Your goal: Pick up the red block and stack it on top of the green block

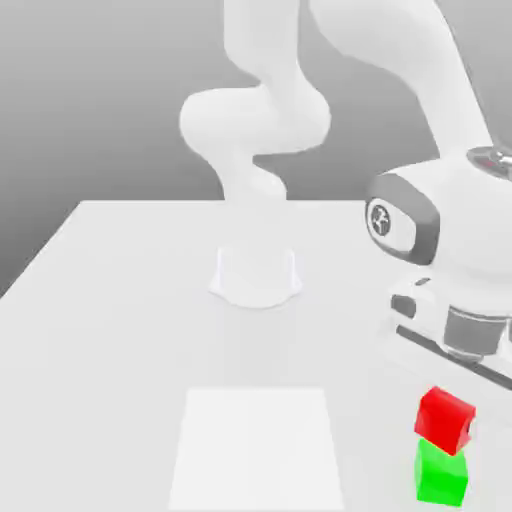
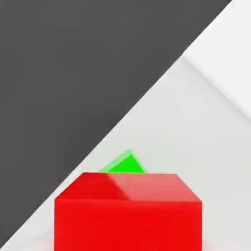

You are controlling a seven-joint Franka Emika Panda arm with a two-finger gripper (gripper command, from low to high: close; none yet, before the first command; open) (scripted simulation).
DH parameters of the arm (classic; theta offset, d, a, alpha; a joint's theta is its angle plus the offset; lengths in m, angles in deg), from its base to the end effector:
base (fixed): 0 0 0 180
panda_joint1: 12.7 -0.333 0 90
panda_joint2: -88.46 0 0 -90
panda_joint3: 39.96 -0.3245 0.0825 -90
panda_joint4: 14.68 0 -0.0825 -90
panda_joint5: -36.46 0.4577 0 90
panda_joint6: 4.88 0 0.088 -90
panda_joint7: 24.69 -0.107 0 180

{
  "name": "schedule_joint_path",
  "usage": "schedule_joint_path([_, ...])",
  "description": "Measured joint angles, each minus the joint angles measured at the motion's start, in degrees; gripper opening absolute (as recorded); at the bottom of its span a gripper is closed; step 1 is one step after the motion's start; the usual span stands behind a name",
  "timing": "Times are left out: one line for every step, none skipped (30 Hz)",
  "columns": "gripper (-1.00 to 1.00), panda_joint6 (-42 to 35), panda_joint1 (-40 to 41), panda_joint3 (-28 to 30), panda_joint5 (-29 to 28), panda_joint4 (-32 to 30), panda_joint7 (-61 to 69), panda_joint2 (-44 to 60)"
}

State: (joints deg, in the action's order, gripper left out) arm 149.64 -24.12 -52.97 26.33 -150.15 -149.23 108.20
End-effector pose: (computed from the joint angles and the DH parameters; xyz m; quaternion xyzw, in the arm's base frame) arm 0.4877 0.2376 0.1268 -0.6966 0.7175 -0.0002 0.0011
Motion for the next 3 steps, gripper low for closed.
schedule_joint_path([1.0, 0.0, 0.0, 0.0, 0.0, 0.0, 0.0, 0.0])
schedule_joint_path([1.0, 0.0, 0.0, 0.0, 0.0, 0.0, 0.0, 0.0])
schedule_joint_path([1.0, 0.0, 0.0, 0.0, 0.0, 0.0, 0.0, 0.0])
